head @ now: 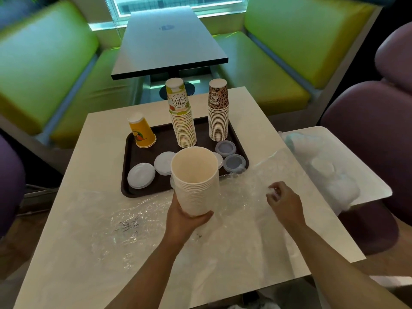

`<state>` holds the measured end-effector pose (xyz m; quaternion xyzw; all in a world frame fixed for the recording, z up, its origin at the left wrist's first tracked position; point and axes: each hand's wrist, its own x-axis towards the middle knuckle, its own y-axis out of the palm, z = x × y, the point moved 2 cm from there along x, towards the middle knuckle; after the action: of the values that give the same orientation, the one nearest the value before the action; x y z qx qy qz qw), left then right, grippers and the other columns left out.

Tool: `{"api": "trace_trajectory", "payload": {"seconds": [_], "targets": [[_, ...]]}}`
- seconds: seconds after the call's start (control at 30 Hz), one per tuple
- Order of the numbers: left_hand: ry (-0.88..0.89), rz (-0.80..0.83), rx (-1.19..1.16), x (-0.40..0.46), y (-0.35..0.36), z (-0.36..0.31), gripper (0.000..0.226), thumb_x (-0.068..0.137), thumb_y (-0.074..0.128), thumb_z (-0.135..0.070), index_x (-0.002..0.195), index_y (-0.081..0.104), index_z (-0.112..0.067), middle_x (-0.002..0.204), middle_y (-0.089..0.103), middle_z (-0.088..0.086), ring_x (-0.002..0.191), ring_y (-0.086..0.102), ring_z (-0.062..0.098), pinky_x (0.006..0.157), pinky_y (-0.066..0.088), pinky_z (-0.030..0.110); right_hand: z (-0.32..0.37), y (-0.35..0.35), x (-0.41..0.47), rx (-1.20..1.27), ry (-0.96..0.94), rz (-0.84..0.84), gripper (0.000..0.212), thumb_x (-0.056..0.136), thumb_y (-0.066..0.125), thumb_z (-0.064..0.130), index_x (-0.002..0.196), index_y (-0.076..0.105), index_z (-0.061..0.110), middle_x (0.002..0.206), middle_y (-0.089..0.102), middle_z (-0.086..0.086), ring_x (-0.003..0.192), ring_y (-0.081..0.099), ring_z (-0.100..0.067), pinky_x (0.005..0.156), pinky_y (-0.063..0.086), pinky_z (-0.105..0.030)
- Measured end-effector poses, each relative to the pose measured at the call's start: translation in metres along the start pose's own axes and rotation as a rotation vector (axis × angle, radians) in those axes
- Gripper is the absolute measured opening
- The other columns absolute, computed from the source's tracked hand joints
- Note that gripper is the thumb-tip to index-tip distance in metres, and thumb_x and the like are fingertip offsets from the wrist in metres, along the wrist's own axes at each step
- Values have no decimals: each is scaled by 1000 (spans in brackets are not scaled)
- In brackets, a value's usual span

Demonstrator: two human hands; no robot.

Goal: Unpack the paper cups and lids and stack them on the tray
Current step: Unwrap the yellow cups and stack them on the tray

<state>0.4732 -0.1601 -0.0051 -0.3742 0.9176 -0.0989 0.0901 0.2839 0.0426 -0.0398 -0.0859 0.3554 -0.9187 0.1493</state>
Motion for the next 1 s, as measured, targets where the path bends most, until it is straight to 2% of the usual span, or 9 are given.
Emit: {"api": "trace_trajectory", "payload": {"seconds": [0.13, 0.2, 0.27, 0.43, 0.57, 0.7, 0.8, 0.93, 1.0], "targets": [[-5, 3, -25, 1, 0, -3, 97, 41, 93, -33, 127, 49, -25, 112, 59, -22, 104, 56, -2, 79, 50, 22, -1, -3, 7, -82, -35, -62, 16, 84, 68, 9, 98, 62, 7, 94, 60, -8, 85, 58, -24, 71, 40, -27], [-3, 7, -28, 2, 1, -3, 93, 45, 95, -25, 126, 49, -25, 110, 59, -23, 103, 56, -3, 77, 49, 20, -11, 1, 9, -192, 12, -25, 13, 87, 64, 11, 97, 62, 3, 115, 57, -14, 106, 52, -32, 82, 41, -33], [-3, 8, -23, 2, 1, -3, 98, 40, 92, -35, 127, 49, -25, 110, 60, -22, 103, 56, -3, 79, 50, 23, -18, 8, 7, -281, 74, 50, 16, 92, 57, 13, 100, 59, 1, 132, 50, -16, 118, 46, -34, 93, 39, -39], [8, 10, -22, 5, 1, -3, 88, 51, 93, -12, 127, 48, -25, 110, 60, -21, 101, 56, -5, 79, 49, 22, -5, 10, 3, -208, 17, 63, 5, 95, 51, 10, 95, 52, 5, 88, 60, -10, 77, 53, -24, 64, 36, -31], [0, 20, -11, 6, 1, 1, 90, 52, 92, -14, 130, 47, -24, 113, 58, -20, 106, 55, 1, 83, 50, 27, 0, 8, 8, -135, 39, 52, 5, 92, 54, 6, 93, 50, 9, 79, 58, -6, 74, 60, -29, 60, 37, -29], [-10, 44, 5, 8, 2, 6, 99, 51, 93, -21, 136, 42, -24, 122, 59, -11, 115, 54, 13, 92, 52, 39, 0, 9, 9, -115, 47, 0, 35, 83, 65, 0, 114, 53, 9, 114, 56, -13, 101, 55, -31, 82, 47, -37], [-16, 44, 3, 10, 1, 10, 99, 51, 93, -18, 137, 42, -23, 121, 59, -11, 114, 55, 13, 92, 52, 38, 25, 9, 4, -107, -157, -69, 50, 76, 75, 10, 121, 53, 11, 125, 51, -11, 113, 49, -28, 95, 41, -38], [-30, 44, -9, 12, 0, 15, 94, 53, 92, -13, 133, 44, -21, 114, 59, -18, 108, 56, 3, 82, 52, 23, 93, 14, -16, 258, -265, 345, 68, 75, 78, 29, 129, 39, 36, 130, 43, 13, 114, 44, 2, 92, 36, -10], [-32, 57, -7, 13, 2, 18, 89, 54, 91, -15, 130, 46, -22, 113, 59, -18, 105, 56, 2, 77, 51, 17, 119, 22, -26, 295, -271, 523, 81, 71, 79, 37, 129, 26, 52, 134, 37, 26, 118, 39, 9, 91, 31, -6]]}}
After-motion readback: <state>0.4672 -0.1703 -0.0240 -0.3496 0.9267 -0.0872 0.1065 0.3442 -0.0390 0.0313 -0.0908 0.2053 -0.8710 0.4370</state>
